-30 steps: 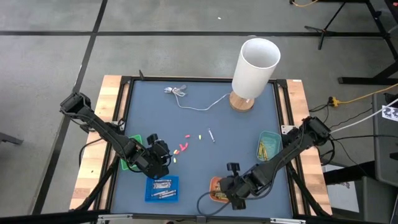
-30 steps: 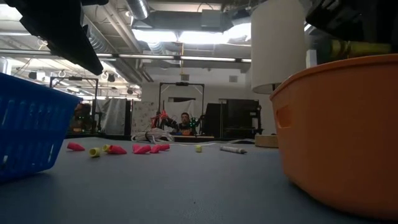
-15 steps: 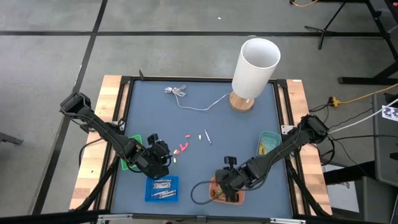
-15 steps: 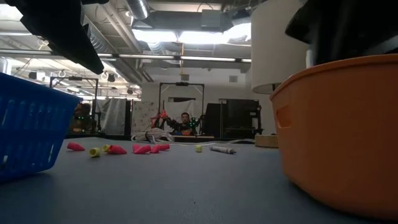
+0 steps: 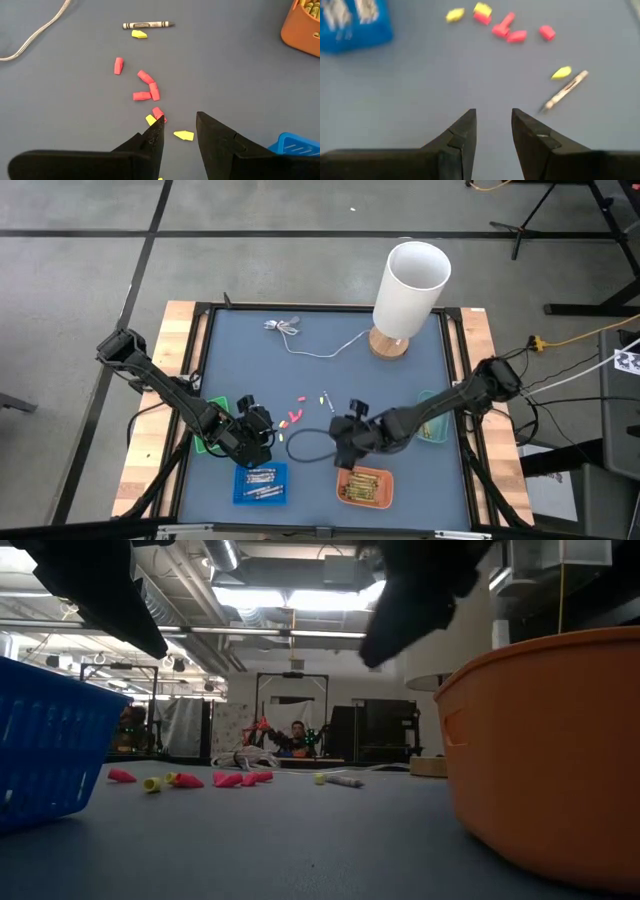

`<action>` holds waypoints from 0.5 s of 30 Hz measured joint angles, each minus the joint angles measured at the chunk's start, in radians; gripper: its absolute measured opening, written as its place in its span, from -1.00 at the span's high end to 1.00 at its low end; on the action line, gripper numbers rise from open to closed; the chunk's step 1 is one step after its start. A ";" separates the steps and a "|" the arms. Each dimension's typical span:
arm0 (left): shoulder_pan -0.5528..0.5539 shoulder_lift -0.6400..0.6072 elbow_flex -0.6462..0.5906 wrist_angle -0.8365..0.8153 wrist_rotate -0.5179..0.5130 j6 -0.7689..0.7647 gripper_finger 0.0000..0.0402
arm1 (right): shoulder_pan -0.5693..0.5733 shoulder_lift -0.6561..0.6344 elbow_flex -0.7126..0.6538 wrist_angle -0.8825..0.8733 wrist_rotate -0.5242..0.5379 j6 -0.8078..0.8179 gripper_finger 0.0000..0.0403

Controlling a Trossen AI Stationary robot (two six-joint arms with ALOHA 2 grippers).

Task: Sort crayons
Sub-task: Put the gray crayon into the blue bin

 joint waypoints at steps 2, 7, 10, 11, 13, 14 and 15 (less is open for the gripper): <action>0.000 0.000 0.000 0.000 0.000 0.000 0.51 | -0.022 0.000 0.000 0.030 0.021 0.000 0.40; 0.000 0.000 0.000 0.001 -0.001 -0.001 0.51 | -0.076 0.000 0.000 0.044 0.058 0.000 0.41; 0.000 0.000 0.000 0.003 -0.001 -0.001 0.51 | -0.110 0.010 0.000 0.045 0.064 0.008 0.41; 0.000 0.000 0.000 0.004 -0.001 -0.001 0.51 | -0.121 0.015 0.000 0.044 0.064 0.012 0.41; 0.000 0.000 0.000 0.009 -0.001 -0.001 0.51 | -0.142 0.036 0.001 0.064 0.065 0.030 0.41; 0.000 0.000 0.000 0.010 -0.002 -0.001 0.51 | -0.150 0.042 0.001 0.064 0.063 0.032 0.41; 0.000 0.000 0.000 0.011 -0.003 -0.001 0.51 | -0.158 0.055 0.000 0.063 0.063 0.032 0.41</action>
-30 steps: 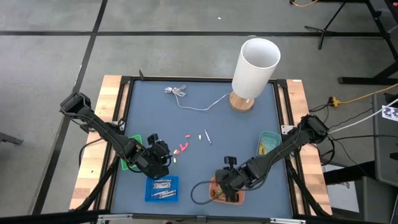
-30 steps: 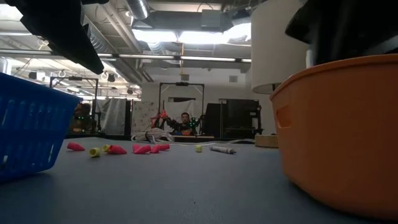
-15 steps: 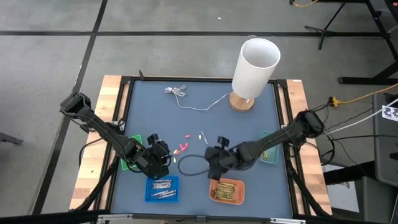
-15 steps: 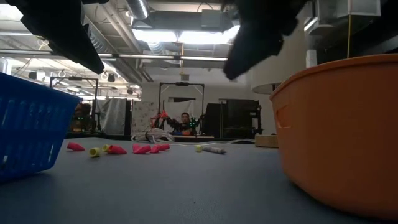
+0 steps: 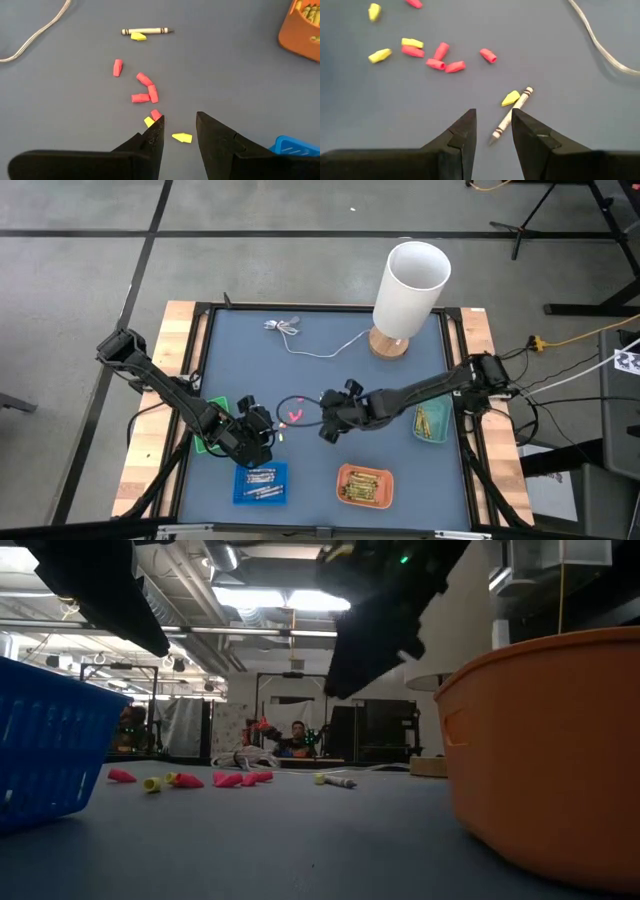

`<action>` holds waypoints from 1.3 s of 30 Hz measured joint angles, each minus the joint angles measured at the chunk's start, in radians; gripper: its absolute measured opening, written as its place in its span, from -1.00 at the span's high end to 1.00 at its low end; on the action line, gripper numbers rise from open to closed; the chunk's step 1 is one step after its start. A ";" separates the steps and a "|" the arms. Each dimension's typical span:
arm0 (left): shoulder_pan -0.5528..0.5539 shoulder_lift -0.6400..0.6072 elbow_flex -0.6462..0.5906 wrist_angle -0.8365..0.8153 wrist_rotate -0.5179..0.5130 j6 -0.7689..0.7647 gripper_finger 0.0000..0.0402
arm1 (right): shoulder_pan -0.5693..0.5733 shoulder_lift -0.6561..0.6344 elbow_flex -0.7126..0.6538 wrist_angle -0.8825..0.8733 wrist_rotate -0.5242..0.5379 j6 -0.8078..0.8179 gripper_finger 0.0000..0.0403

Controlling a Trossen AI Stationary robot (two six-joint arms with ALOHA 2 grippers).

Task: Sort crayons
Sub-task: Put the gray crayon into the blue bin

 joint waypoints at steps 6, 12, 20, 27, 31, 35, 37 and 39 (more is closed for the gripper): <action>0.000 -0.001 0.000 0.023 -0.004 0.002 0.51 | -0.052 0.070 0.000 0.043 -0.007 0.002 0.41; 0.000 -0.001 0.000 0.027 -0.004 0.002 0.51 | -0.095 0.128 0.000 0.030 -0.008 0.002 0.41; 0.000 -0.001 0.000 0.027 -0.004 0.002 0.51 | -0.136 0.179 0.000 0.024 -0.129 0.002 0.41; 0.000 -0.001 0.000 0.027 -0.004 0.002 0.51 | -0.134 0.181 0.000 0.024 -0.139 0.002 0.41; 0.000 0.000 0.000 0.027 -0.004 0.002 0.51 | -0.134 0.181 0.000 0.022 -0.139 -0.004 0.41; 0.000 0.000 0.000 0.027 -0.004 0.002 0.51 | -0.133 0.181 0.000 0.010 -0.141 -0.005 0.41; 0.000 0.000 0.000 0.027 -0.004 0.002 0.51 | -0.134 0.181 0.000 -0.002 -0.160 -0.005 0.41; 0.000 0.000 0.000 0.027 -0.004 0.001 0.51 | -0.134 0.187 0.000 -0.009 -0.177 -0.005 0.41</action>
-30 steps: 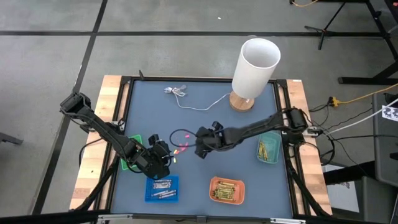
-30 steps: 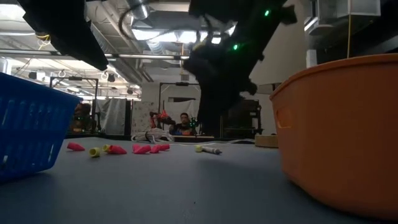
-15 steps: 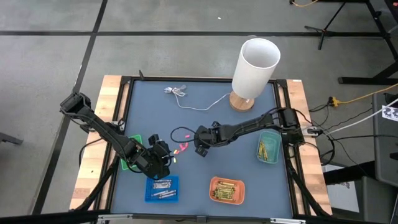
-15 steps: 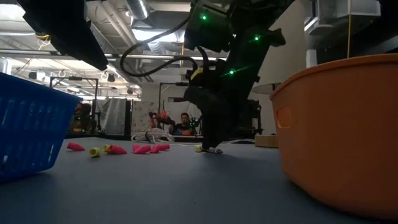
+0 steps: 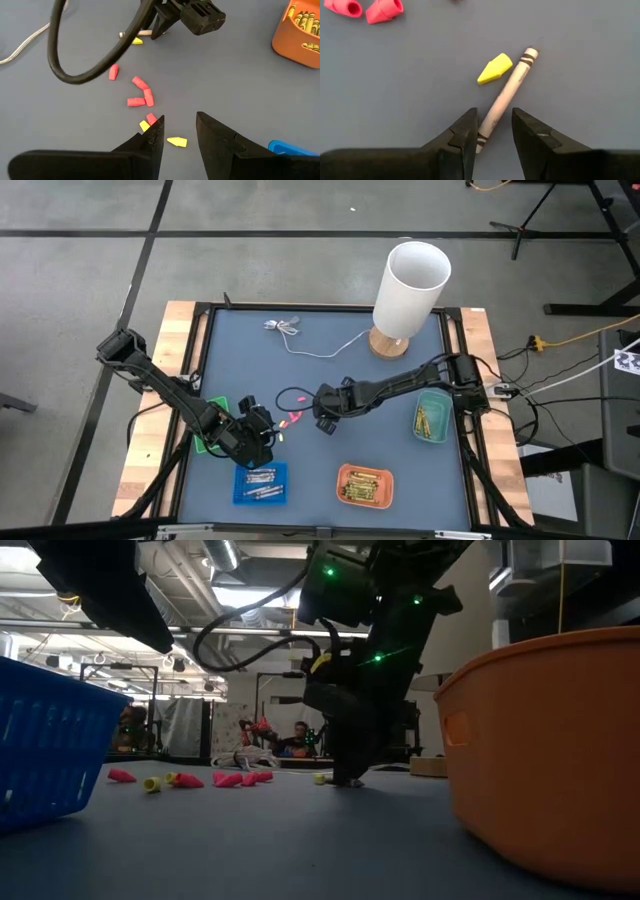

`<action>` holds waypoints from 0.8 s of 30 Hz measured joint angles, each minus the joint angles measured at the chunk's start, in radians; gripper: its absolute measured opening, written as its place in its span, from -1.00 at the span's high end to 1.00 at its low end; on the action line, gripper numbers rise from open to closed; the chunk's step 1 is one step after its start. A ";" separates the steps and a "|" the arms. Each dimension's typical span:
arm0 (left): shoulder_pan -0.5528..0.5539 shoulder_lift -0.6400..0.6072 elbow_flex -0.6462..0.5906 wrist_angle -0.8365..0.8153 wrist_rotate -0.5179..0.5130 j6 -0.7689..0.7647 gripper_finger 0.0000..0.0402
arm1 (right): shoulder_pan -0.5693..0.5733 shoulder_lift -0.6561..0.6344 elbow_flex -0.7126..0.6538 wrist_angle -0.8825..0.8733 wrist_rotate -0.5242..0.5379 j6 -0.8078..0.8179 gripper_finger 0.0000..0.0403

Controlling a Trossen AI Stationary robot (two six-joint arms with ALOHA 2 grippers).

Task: Sort crayons
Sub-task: Put the gray crayon into the blue bin

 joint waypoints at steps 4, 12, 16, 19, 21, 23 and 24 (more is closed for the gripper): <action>0.000 0.000 0.000 0.000 0.000 0.000 0.51 | 0.000 0.016 0.004 -0.003 -0.023 0.001 0.41; 0.000 0.000 0.000 0.000 -0.001 0.000 0.51 | 0.000 0.024 0.004 -0.008 -0.041 0.000 0.66; 0.000 0.000 0.000 0.000 -0.001 0.001 0.51 | 0.001 0.022 0.003 -0.004 -0.040 -0.001 0.91; 0.000 0.000 0.000 0.000 -0.002 0.005 0.51 | 0.001 0.022 0.003 0.001 -0.040 -0.016 0.95; 0.000 0.000 0.000 0.000 -0.002 0.037 0.51 | 0.001 0.018 0.007 0.005 -0.047 -0.032 0.91; 0.000 0.000 0.000 0.000 -0.002 0.084 0.51 | 0.000 0.019 0.021 -0.004 -0.071 -0.052 0.87; 0.000 0.000 0.000 0.000 -0.002 0.107 0.51 | -0.001 0.020 0.033 -0.014 -0.088 -0.066 0.87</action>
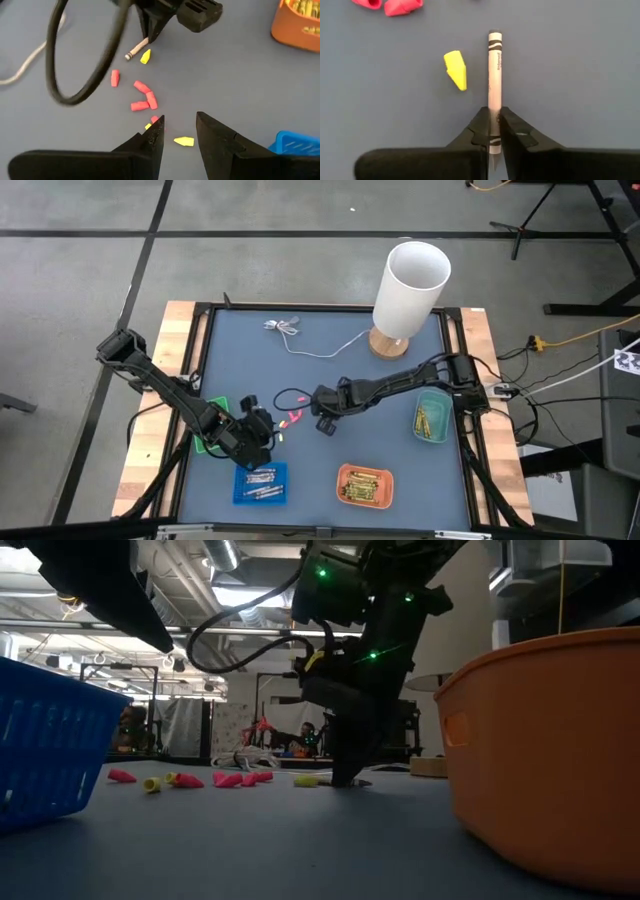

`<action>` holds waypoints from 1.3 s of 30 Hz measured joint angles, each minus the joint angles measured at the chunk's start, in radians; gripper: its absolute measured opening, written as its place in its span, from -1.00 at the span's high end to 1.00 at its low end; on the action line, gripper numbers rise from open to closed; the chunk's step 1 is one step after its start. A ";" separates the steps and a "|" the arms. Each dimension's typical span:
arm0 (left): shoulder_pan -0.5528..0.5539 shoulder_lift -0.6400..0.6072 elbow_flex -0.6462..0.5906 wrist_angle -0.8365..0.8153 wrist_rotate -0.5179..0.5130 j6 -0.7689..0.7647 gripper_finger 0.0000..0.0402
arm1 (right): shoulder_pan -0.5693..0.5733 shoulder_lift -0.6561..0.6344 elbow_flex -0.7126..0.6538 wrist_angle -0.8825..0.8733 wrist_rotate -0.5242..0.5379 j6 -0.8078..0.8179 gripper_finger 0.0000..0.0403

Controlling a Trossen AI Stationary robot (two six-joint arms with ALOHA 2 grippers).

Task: Sort crayons
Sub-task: Put the gray crayon into the blue bin

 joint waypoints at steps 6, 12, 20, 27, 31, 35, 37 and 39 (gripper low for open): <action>0.000 0.000 0.000 0.005 -0.001 0.104 0.51 | 0.004 0.005 0.093 -0.005 -0.112 -0.080 0.96; 0.000 0.000 0.000 0.022 -0.001 0.167 0.51 | 0.002 0.004 0.157 0.038 -0.240 -0.095 0.93; 0.000 0.000 0.000 0.093 -0.002 0.287 0.51 | 0.004 0.003 0.161 0.211 -0.401 -0.095 0.94; 0.000 0.000 0.000 0.117 0.001 0.313 0.51 | 0.002 0.002 0.162 0.320 -0.507 -0.092 0.93; 0.000 0.000 0.000 0.116 0.009 0.314 0.51 | 0.002 0.002 0.162 0.355 -0.547 -0.091 0.94; 0.000 0.000 0.000 0.116 0.011 0.313 0.51 | 0.002 0.000 0.162 0.374 -0.571 -0.091 0.93; 0.000 0.000 0.000 0.116 0.032 0.313 0.51 | 0.002 0.000 0.162 0.381 -0.572 -0.091 0.94; 0.000 0.000 0.000 0.117 0.052 0.313 0.51 | 0.003 0.000 0.162 0.388 -0.573 -0.091 0.94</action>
